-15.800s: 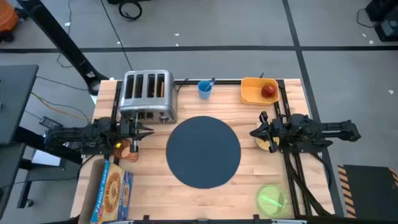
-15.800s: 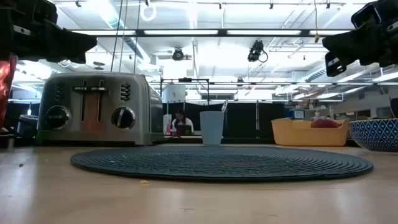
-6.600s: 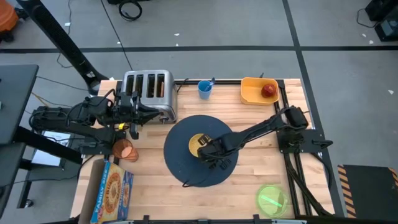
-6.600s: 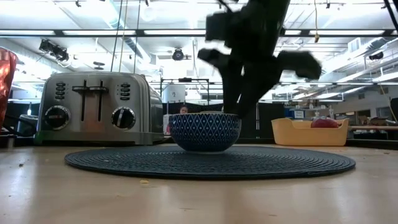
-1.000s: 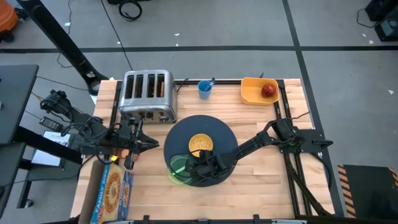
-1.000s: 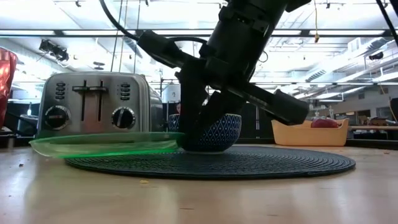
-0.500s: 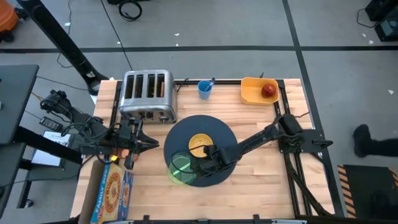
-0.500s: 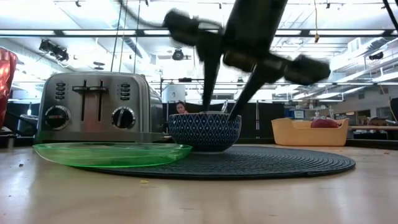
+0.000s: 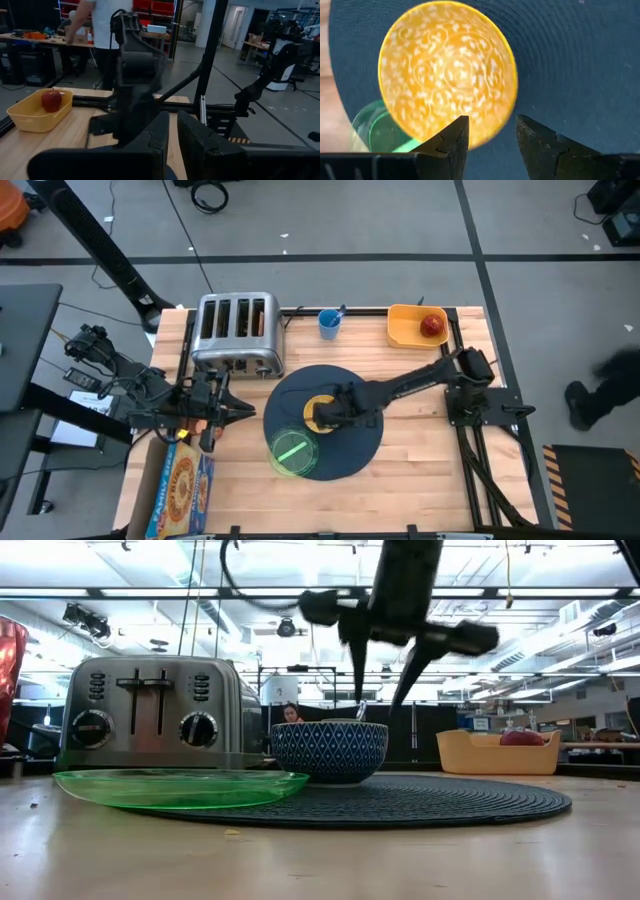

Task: Arrange a breakfast setting
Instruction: Adjust the yellow bowl on the placemat

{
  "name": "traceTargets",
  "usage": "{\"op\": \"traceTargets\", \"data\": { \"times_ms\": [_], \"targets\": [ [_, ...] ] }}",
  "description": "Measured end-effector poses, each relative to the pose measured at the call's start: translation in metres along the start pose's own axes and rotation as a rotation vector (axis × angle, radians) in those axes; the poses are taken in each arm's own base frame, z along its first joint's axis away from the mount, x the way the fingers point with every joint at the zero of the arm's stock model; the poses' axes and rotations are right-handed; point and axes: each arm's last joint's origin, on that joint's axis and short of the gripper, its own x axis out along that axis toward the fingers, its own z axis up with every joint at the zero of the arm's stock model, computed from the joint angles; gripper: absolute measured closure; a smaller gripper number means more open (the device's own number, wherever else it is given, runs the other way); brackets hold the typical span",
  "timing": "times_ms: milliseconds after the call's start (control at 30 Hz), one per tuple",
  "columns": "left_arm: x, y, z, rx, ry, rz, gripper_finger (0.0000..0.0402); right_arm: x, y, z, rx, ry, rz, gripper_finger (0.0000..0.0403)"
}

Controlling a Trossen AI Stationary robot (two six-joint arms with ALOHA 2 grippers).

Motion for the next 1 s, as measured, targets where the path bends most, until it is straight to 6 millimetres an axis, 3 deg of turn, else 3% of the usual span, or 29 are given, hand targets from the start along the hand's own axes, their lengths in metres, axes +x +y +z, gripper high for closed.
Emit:
{"op": "traceTargets", "data": {
  "times_ms": [267, 500, 667, 833, 1000],
  "targets": [
    [0.0, 0.0, 0.0, -0.011, -0.003, 0.0, 0.0356, 0.031, 0.006, 0.016, -0.001, 0.065, -0.076, 0.0258],
    [0.0, 0.0, 0.001, -0.03, -0.005, -0.001, 0.0356, 0.038, 0.006, 0.021, 0.016, 0.061, -0.1, 0.0333],
    [0.0, 0.0, 0.001, -0.031, -0.008, -0.002, 0.0356, 0.036, 0.006, 0.024, 0.025, 0.049, -0.098, 0.0384],
    [0.0, 0.0, 0.001, -0.033, -0.011, -0.005, 0.0356, 0.018, 0.006, 0.04, 0.048, 0.024, -0.076, 0.0378],
    [0.0, -0.001, 0.002, -0.029, -0.016, -0.029, 0.0356, 0.017, 0.005, 0.052, 0.031, 0.041, -0.095, 0.0379]
  ]
}}
